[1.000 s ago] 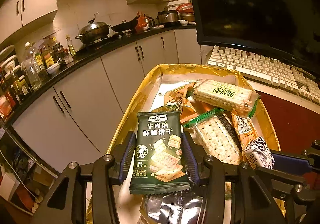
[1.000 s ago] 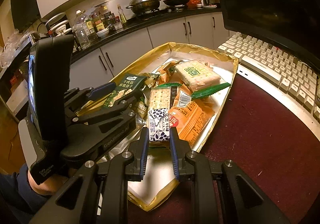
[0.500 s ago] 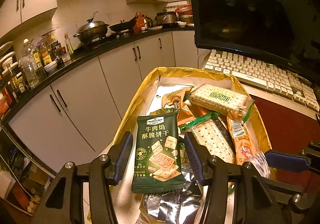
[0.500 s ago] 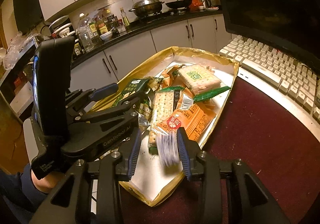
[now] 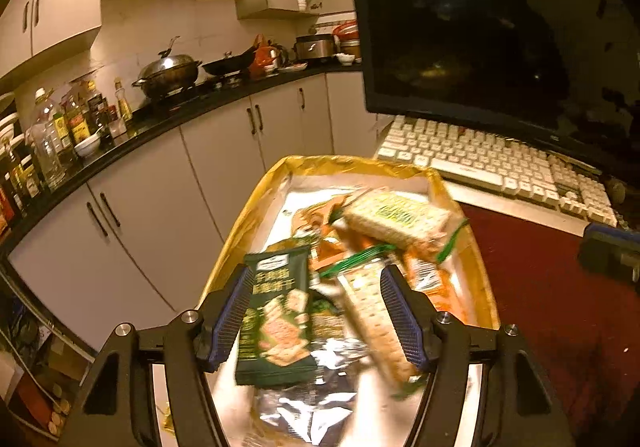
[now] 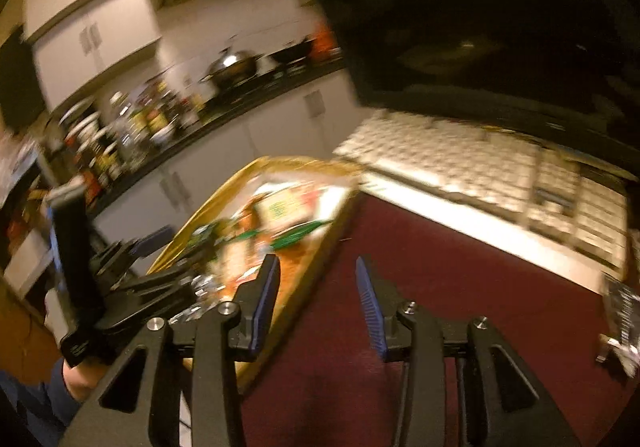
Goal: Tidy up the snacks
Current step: 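Move both open grippers back to the silver foil packet and small white packet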
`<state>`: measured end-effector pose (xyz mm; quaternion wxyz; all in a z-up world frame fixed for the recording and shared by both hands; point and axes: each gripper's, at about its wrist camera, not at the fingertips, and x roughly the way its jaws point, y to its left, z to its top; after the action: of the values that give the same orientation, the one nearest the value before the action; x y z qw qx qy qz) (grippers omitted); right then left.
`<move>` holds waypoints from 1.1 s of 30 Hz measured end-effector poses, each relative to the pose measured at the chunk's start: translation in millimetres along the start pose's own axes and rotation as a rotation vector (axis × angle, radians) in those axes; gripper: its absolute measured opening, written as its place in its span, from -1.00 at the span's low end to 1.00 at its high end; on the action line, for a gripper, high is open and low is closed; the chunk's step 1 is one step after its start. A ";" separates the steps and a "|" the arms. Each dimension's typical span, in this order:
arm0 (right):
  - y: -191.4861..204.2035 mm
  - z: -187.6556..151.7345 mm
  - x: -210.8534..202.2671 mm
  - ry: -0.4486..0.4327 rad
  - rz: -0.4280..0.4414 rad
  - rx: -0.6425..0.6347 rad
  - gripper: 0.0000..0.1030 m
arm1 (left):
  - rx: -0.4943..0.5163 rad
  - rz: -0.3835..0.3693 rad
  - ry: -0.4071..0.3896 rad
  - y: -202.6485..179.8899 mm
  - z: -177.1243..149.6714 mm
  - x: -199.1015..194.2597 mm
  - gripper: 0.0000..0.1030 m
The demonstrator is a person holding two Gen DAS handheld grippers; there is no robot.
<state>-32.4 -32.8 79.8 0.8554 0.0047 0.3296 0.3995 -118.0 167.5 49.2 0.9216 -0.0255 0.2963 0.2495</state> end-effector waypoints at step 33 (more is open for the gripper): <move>-187.4 -18.3 -42.3 -0.013 -0.257 0.496 0.11 | 0.194 -0.412 0.122 -133.9 15.5 -19.7 0.40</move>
<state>65.1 -194.1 38.2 0.8738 0.1748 0.4098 0.1949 -60.0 44.7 59.4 0.9316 -0.0116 0.3626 0.0244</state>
